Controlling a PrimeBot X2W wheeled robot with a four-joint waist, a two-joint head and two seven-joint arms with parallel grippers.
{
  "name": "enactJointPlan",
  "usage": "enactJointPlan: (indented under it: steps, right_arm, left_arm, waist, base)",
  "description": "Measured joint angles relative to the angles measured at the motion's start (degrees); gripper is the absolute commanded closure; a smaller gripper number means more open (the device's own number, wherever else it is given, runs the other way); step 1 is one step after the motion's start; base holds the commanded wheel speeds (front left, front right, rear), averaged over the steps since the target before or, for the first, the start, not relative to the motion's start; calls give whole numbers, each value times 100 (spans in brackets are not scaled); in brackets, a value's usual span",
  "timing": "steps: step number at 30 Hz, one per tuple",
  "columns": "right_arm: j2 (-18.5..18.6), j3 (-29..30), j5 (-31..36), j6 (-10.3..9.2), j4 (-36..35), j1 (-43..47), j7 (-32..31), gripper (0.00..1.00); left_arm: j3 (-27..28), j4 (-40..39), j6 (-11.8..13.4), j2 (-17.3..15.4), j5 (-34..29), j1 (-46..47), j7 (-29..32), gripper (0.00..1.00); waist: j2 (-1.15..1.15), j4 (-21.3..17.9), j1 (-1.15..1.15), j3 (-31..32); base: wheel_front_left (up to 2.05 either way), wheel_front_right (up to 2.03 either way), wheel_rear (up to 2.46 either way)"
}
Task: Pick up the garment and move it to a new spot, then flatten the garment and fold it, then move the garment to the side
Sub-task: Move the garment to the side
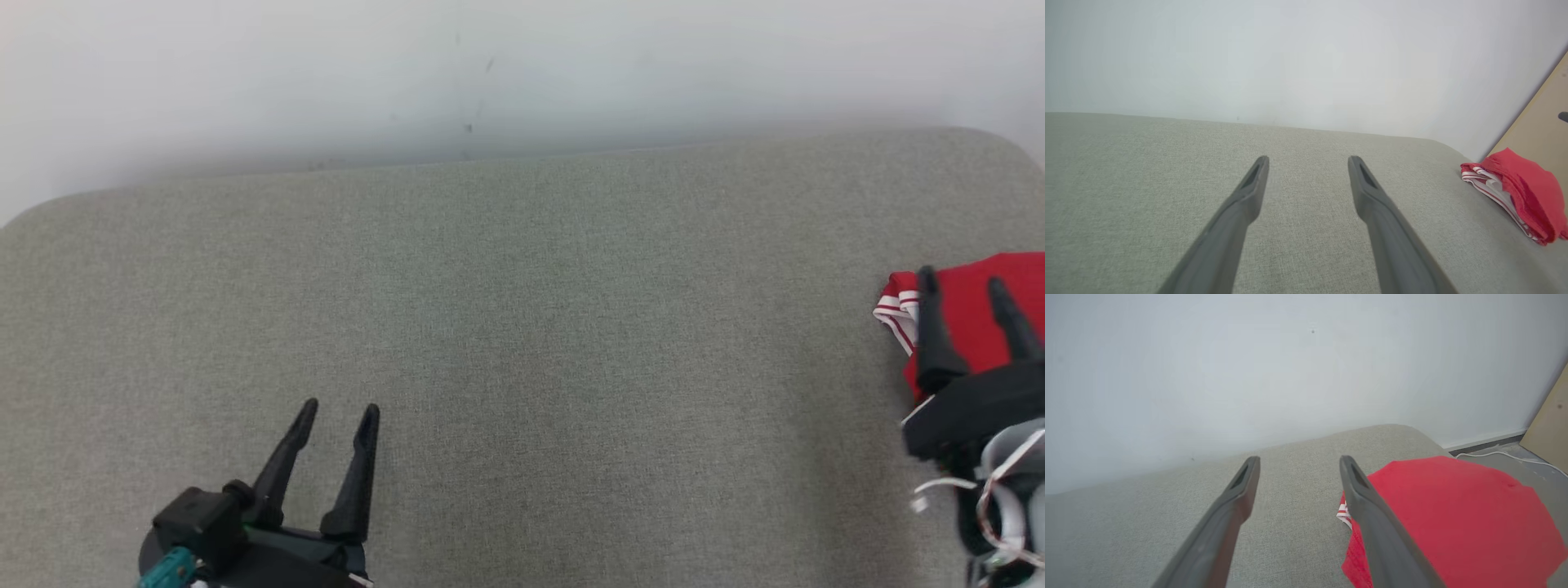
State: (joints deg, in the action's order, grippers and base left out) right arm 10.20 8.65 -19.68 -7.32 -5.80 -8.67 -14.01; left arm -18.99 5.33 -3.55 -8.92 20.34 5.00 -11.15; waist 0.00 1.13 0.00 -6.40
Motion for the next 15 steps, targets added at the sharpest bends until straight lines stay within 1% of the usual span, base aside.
enactJointPlan:
  steps: [2, 5, 9, 11, 15]
  right_arm:
    - [-200, -135, -119, 0, -22, 137, 253, 0]
    - [-442, -278, -202, 27, 7, 430, 577, 0]
    - [-614, -393, -281, 133, 187, 649, 911, 0]
    - [-632, -490, -291, 172, 246, 732, 1062, 0]
    - [-623, -589, -291, 283, 408, 751, 1314, 0]
  left_arm:
    - [66, -37, -8, 5, 125, 1, -60, 0]
    - [124, -69, -100, 29, 229, 16, -149, 0]
    - [190, 14, -89, 77, 287, 22, -157, 0]
    - [272, 125, 18, 135, 304, 16, -156, 0]
    - [630, 188, 342, 288, 499, -22, -160, 0]
  waist:
    - [0, -4, 0, 54]
    - [0, 1, 0, 138]
    - [0, 31, 0, 257]
    - [0, 55, 0, 311]
    - [0, 108, 0, 416]
  base:
    - [0, 0, 0]
    - [0, 0, 0]
    - [0, 0, 0]
    - [0, 0, 0]
    - [0, 0, 0]
